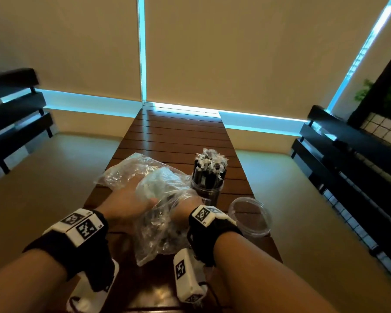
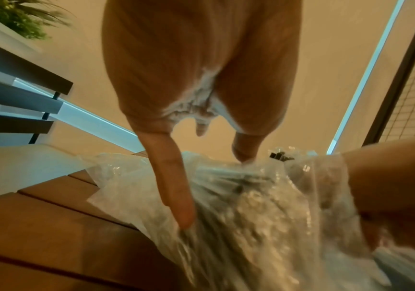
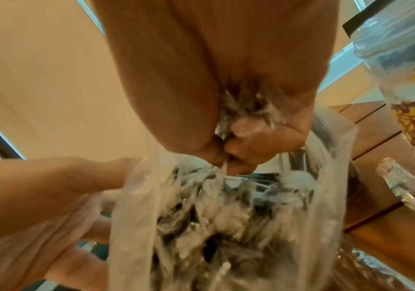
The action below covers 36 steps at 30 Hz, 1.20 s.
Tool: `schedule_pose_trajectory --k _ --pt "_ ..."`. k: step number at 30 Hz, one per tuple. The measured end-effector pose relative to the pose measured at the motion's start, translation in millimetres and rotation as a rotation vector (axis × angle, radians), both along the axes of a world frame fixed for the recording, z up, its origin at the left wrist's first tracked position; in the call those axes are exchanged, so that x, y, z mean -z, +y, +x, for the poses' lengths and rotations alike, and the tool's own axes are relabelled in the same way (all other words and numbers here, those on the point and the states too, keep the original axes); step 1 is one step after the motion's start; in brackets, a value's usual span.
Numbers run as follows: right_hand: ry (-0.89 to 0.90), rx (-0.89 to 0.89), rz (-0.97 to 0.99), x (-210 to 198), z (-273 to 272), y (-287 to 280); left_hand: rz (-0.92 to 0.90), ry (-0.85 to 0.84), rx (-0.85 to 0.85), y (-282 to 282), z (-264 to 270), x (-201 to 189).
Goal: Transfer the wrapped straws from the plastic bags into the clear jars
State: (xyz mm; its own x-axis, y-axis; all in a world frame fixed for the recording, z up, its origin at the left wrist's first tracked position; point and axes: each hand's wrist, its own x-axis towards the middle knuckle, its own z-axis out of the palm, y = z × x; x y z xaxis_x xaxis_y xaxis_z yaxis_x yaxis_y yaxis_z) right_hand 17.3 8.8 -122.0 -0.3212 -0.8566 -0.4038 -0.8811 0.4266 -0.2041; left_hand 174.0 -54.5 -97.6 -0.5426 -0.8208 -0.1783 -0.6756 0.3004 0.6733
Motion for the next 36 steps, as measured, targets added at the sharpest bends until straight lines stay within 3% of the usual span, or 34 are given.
schedule_pose_trajectory --k 3,7,11,15,21,28,30,32,34,35,36 --pt "-0.056 -0.013 0.001 -15 1 12 -0.087 -0.213 0.094 -3 -7 11" --pt "0.064 -0.065 -0.054 -32 -13 28 -0.046 -0.280 0.064 2 -23 15" --pt "0.097 -0.074 0.097 -75 -26 51 0.022 -0.276 0.026 6 -38 20" --pt "0.101 -0.033 0.127 -110 -39 93 -0.078 -0.472 0.094 13 -52 20" --pt "-0.039 0.142 0.171 -143 -63 157 -0.191 -0.670 0.131 22 -69 41" --pt "-0.144 0.172 0.111 -171 -92 195 -0.271 -0.810 0.184 26 -69 49" --pt "-0.154 0.183 0.059 -176 -97 201 -0.261 -0.780 0.164 31 -65 47" --pt "-0.152 0.195 -0.051 -173 -97 200 -0.335 -0.642 0.050 40 -66 35" --pt "-0.165 0.194 -0.232 -160 -92 190 -0.410 -0.226 -0.092 51 -74 14" --pt "-0.152 0.168 -0.329 -151 -89 182 -0.308 0.088 -0.127 57 -80 1" --pt "-0.128 0.138 -0.413 -140 -83 176 -0.089 0.399 -0.139 63 -86 -13"
